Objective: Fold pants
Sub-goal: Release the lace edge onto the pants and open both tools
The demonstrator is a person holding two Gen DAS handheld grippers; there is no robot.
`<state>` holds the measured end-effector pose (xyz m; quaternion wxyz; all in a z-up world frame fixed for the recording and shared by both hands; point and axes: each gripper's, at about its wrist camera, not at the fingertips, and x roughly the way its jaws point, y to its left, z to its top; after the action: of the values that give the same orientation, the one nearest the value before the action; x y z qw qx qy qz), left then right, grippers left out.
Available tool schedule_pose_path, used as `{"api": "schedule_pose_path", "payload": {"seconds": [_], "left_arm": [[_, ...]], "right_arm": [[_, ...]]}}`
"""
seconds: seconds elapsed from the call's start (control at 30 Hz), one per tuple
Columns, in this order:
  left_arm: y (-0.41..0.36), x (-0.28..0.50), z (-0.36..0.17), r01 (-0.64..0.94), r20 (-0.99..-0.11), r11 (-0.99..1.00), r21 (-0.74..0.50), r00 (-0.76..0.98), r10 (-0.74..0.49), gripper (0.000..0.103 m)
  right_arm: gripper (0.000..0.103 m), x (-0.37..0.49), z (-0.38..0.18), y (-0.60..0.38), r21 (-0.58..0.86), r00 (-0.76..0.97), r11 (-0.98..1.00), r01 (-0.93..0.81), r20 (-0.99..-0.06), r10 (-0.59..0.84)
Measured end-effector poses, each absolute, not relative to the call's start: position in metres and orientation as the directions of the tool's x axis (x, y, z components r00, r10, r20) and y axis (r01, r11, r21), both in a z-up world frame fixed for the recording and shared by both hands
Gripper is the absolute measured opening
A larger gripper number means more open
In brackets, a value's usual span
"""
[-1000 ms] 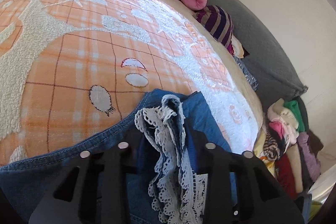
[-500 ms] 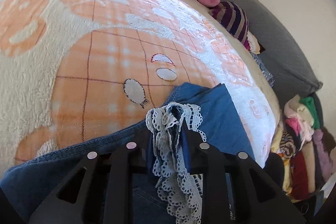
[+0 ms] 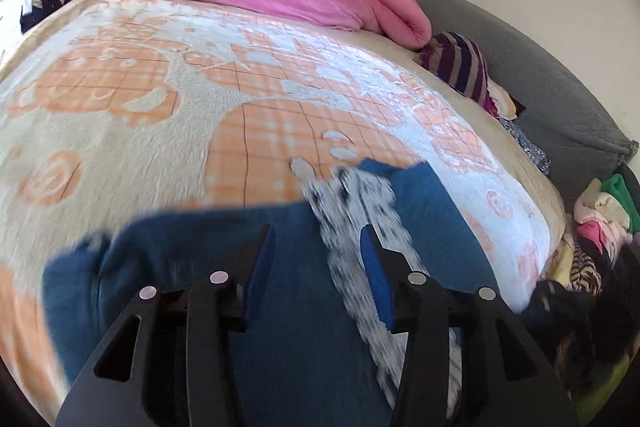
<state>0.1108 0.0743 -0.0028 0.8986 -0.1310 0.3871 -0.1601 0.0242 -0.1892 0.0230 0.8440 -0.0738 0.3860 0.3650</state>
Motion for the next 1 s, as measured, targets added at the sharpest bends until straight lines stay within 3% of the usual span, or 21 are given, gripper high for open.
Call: {"api": "schedule_pose_path", "payload": {"seconds": [0.13, 0.2, 0.33, 0.57, 0.9, 1.0], "left_arm": [[0.059, 0.074, 0.001, 0.202, -0.654, 0.922, -0.330, 0.655, -0.378, 0.043], [0.047, 0.063, 0.000, 0.209, -0.660, 0.925, -0.316, 0.653, -0.373, 0.064], [0.012, 0.041, -0.003, 0.289, -0.672, 0.918, -0.273, 0.625, -0.397, 0.065], [-0.016, 0.038, -0.033, 0.305, -0.777, 0.949, -0.079, 0.578, -0.250, 0.065], [-0.008, 0.038, -0.042, 0.303, -0.777, 0.947, -0.110, 0.567, -0.272, 0.066], [-0.009, 0.037, -0.038, 0.299, -0.774, 0.948, -0.110, 0.573, -0.270, 0.066]], "right_arm": [[0.045, 0.033, 0.012, -0.211, 0.122, 0.476, 0.777, -0.618, -0.729, 0.493], [0.045, 0.035, 0.006, -0.218, 0.128, 0.475, 0.784, -0.607, -0.732, 0.488], [0.045, 0.037, -0.012, -0.214, 0.130, 0.457, 0.791, -0.598, -0.755, 0.471], [0.043, 0.031, -0.027, -0.216, 0.091, 0.436, 0.804, -0.588, -0.802, 0.409], [0.044, 0.031, -0.031, -0.218, 0.114, 0.423, 0.803, -0.585, -0.802, 0.422], [0.056, 0.029, -0.029, -0.217, 0.127, 0.418, 0.797, -0.590, -0.796, 0.437]]}}
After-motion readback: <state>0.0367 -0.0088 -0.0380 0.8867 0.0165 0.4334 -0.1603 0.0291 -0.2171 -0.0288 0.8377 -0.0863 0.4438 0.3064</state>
